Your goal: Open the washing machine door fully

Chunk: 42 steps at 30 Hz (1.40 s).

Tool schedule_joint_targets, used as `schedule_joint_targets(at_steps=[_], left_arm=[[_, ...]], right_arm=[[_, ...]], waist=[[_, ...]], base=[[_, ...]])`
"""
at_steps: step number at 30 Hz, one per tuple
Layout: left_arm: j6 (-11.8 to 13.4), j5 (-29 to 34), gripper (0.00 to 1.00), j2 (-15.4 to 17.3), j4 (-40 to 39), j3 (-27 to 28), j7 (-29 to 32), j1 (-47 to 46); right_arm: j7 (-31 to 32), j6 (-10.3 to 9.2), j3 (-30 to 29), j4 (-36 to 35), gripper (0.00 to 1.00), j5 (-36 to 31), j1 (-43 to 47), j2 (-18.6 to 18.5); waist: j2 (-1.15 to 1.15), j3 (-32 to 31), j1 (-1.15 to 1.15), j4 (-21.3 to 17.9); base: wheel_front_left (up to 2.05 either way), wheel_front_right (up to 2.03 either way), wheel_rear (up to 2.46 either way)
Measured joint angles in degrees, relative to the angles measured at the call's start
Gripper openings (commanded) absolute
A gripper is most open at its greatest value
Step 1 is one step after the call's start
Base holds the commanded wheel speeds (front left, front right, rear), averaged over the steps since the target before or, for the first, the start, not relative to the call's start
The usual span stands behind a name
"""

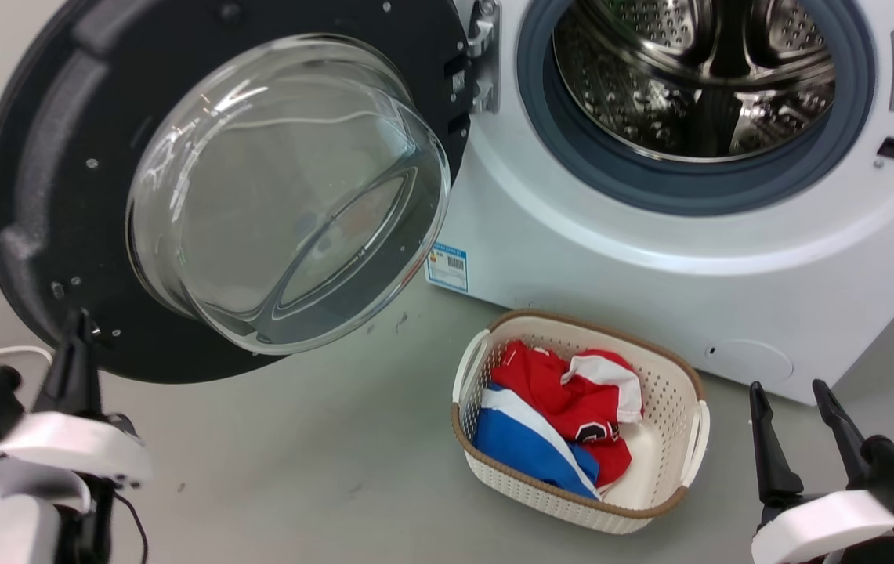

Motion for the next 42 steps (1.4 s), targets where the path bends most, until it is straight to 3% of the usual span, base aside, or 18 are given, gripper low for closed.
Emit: schedule_joint_targets(at_steps=[8, 13, 20, 21, 23, 24, 25, 32, 42], left_arm=[[2.42, 2.27, 0.00, -1.70, -9.44, -4.31, 3.31, 6.88], [3.98, 3.65, 0.00, -4.54, -14.34, -7.35, 4.02, 10.31], [2.21, 5.28, 0.00, -7.54, -14.78, -13.05, 2.94, 11.43], [1.78, 5.65, 0.05, -7.70, -14.23, -13.71, 2.63, 11.18], [1.14, 5.97, 0.45, -8.25, -13.00, -14.73, 2.44, 10.34], [0.99, 6.22, 0.81, -8.64, -12.41, -15.17, 2.37, 9.87], [0.90, 6.44, 1.00, -8.92, -11.90, -15.55, 2.12, 9.36], [1.18, 7.09, 1.00, -10.46, -7.88, -16.07, 1.22, 7.06], [4.38, 8.81, 1.00, -10.17, -5.02, -13.88, 0.11, 6.98]], right_arm=[[-0.02, 0.00, 0.71, 0.04, 1.00, 1.45, 1.31, 0.03], [-0.05, 0.00, 0.88, 0.08, 1.00, 1.66, 1.40, 0.07], [0.02, 0.00, 1.81, -0.05, 1.00, 1.56, 1.94, 0.09], [0.07, 0.00, 1.77, -0.23, 1.00, 1.13, 1.98, 0.09], [0.52, 0.00, 1.70, -0.65, 1.00, 0.67, 1.99, 0.10], [0.55, 0.00, 1.76, -0.85, 1.00, 0.41, 1.99, 0.08], [0.57, 0.00, 1.77, -1.11, 1.00, 0.30, 1.99, 0.08], [1.07, 0.00, 2.46, -1.93, 1.00, 0.00, 2.01, 0.08], [1.08, 0.00, 3.24, -2.53, 1.00, 0.03, 2.30, 0.08]], waist=[[0.00, -3.22, -0.01, 0.22], [0.00, -3.81, -0.01, -1.20], [0.00, -4.05, 0.00, -4.17], [0.00, -4.02, 0.00, -4.69], [0.00, -3.96, 0.00, -5.83], [0.00, -3.92, 0.00, -6.45], [0.00, -3.88, 0.00, -7.13], [0.00, -3.63, 0.00, -12.07], [0.00, -3.67, 0.00, -19.25]], base=[[0.00, 0.00, 0.00], [0.00, 0.00, 0.00], [0.00, 0.00, 0.00], [0.00, 0.00, 0.00], [0.00, 0.00, 0.00], [0.00, 0.00, 0.00], [0.00, 0.00, 0.00], [0.00, 0.00, 0.00], [0.00, 0.00, 0.00]])
